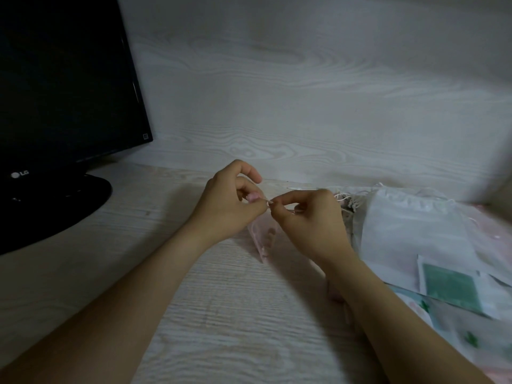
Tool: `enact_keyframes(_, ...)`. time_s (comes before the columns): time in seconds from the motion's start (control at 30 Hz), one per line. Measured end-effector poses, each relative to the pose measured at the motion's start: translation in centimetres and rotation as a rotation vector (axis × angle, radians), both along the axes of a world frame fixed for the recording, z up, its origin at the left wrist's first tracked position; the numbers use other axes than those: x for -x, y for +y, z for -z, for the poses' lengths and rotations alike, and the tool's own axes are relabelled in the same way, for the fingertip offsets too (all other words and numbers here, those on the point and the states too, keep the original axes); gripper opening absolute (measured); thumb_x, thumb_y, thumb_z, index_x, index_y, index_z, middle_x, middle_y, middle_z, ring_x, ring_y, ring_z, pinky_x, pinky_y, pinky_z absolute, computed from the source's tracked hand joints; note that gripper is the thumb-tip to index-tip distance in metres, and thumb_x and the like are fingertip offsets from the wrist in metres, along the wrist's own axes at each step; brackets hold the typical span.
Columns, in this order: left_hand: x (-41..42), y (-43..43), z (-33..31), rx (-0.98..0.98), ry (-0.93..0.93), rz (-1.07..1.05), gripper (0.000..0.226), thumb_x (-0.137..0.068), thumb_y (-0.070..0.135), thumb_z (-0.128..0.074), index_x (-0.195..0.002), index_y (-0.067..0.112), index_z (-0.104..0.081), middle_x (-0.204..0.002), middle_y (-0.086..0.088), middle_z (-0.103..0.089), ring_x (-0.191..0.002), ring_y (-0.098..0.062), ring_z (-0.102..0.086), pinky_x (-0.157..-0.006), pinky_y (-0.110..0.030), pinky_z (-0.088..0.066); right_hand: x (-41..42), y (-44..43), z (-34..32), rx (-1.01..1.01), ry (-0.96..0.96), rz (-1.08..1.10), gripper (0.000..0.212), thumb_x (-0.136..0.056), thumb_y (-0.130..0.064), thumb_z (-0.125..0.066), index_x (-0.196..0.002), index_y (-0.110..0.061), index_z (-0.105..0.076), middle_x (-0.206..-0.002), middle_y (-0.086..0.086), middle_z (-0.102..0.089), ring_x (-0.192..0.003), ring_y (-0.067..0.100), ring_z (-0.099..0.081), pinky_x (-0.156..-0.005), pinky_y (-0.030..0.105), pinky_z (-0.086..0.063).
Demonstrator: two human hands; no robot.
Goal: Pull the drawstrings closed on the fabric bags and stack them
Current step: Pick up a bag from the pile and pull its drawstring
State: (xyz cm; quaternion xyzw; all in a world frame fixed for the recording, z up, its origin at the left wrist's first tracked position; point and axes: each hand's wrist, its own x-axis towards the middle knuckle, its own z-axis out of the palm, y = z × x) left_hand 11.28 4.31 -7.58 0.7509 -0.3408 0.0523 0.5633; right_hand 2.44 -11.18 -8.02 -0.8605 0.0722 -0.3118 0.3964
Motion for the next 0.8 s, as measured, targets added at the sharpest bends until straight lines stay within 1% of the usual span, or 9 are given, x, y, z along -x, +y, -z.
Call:
enact_keyframes(0.1, -0.2, 0.0, 0.2, 0.023, -0.058, 0.004, 0.023, -0.088, 0.004, -0.078, -0.097, 0.017, -0.062, -0.085, 0.007, -0.080, -0.089, -0.012, -0.075, -0.090, -0.043, -0.061, 0.2, 0.4, -0.5, -0.309, 0.021, -0.087, 0.011, -0.089, -0.017, -0.076, -0.080, -0.019, -0.082, -0.073, 0.013, -0.075, -0.051, 0.010, -0.051, -0.053, 0.025, -0.041)
enact_keyframes(0.17, -0.4, -0.1, 0.3, 0.048, -0.037, 0.047, 0.020, -0.086, 0.003, -0.083, -0.091, 0.014, -0.067, -0.090, 0.003, -0.081, -0.091, -0.014, -0.078, -0.090, -0.043, -0.063, 0.5, 0.5, -0.7, -0.457, 0.040, -0.139, 0.013, -0.090, -0.009, -0.073, -0.083, -0.014, -0.082, -0.075, 0.002, -0.077, -0.049, 0.001, -0.052, -0.055, 0.018, -0.041)
enact_keyframes(0.23, -0.4, -0.2, 0.4, 0.073, -0.011, 0.062, 0.017, -0.084, 0.003, -0.086, -0.087, 0.012, -0.073, -0.092, 0.001, -0.081, -0.091, -0.016, -0.079, -0.089, -0.042, -0.064, 0.6, 0.4, -0.7, -0.565, 0.070, -0.164, 0.012, -0.091, -0.006, -0.069, -0.088, -0.007, -0.081, -0.056, -0.011, -0.064, -0.040, 0.003, -0.040, -0.047, 0.021, -0.032)
enact_keyframes(0.3, -0.4, -0.3, 0.5, 0.091, 0.013, 0.058, 0.015, -0.082, 0.001, -0.088, -0.086, 0.011, -0.077, -0.091, -0.001, -0.081, -0.089, -0.015, -0.080, -0.087, -0.039, -0.065, 0.7, 0.2, -0.8, -0.646, 0.104, -0.175, 0.011, -0.091, -0.008, -0.069, -0.091, -0.004, -0.081, -0.045, -0.011, -0.045, -0.040, 0.010, -0.030, -0.046, 0.023, -0.026)
enact_keyframes(0.4, -0.4, -0.4, 0.7, 0.104, 0.051, 0.067, 0.015, -0.080, 0.000, -0.089, -0.087, 0.009, -0.079, -0.090, -0.002, -0.082, -0.090, -0.016, -0.080, -0.089, -0.039, -0.065, 0.8, 0.3, -1.0, -0.714, 0.151, -0.201, 0.012, -0.088, -0.011, -0.070, -0.083, -0.009, -0.080, -0.048, -0.006, -0.031, -0.044, 0.013, -0.025, -0.044, 0.022, -0.027)
enact_keyframes(0.5, -0.4, -0.4, 0.6, 0.088, 0.091, 0.115, 0.014, -0.082, 0.003, -0.088, -0.093, 0.009, -0.081, -0.093, -0.002, -0.082, -0.092, -0.017, -0.080, -0.092, -0.039, -0.064, 0.9, 0.4, -1.2, -0.755, 0.165, -0.232, 0.032, -0.089, -0.010, -0.068, -0.059, -0.020, -0.073, -0.054, -0.003, -0.023, -0.048, 0.015, -0.019, -0.043, 0.023, -0.026)
enact_keyframes(0.57, -0.3, -0.4, 0.5, 0.059, 0.090, 0.148, 0.015, -0.084, 0.002, -0.086, -0.096, 0.011, -0.082, -0.094, -0.001, -0.082, -0.093, -0.016, -0.080, -0.092, -0.035, -0.063, 0.9, 0.3, -1.2, -0.759, 0.163, -0.223, 0.037, -0.090, -0.010, -0.066, -0.055, -0.022, -0.071, -0.054, -0.004, -0.024, -0.048, 0.014, -0.020, -0.044, 0.024, -0.024)
enact_keyframes(0.7, 0.1, -0.2, 0.3, 0.023, 0.120, 0.170, 0.018, -0.083, 0.003, -0.086, -0.097, 0.014, -0.082, -0.094, 0.001, -0.082, -0.092, -0.015, -0.080, -0.087, -0.028, -0.062, 0.7, 0.1, -1.0, -0.748, 0.146, -0.190, 0.026, -0.090, -0.010, -0.068, -0.067, -0.018, -0.078, -0.049, -0.006, -0.028, -0.045, 0.013, -0.023, -0.047, 0.027, -0.021)
enact_keyframes(0.8, 0.0, -0.1, 0.3, 0.026, 0.127, 0.155, 0.013, -0.084, 0.010, -0.088, -0.095, 0.014, -0.082, -0.093, 0.002, -0.082, -0.091, -0.014, -0.080, -0.088, -0.030, -0.062, 0.7, 0.0, -0.9, -0.726, 0.135, -0.175, 0.013, -0.091, -0.011, -0.069, -0.090, -0.008, -0.082, -0.047, -0.006, -0.031, -0.043, 0.012, -0.025, -0.045, 0.026, -0.024)
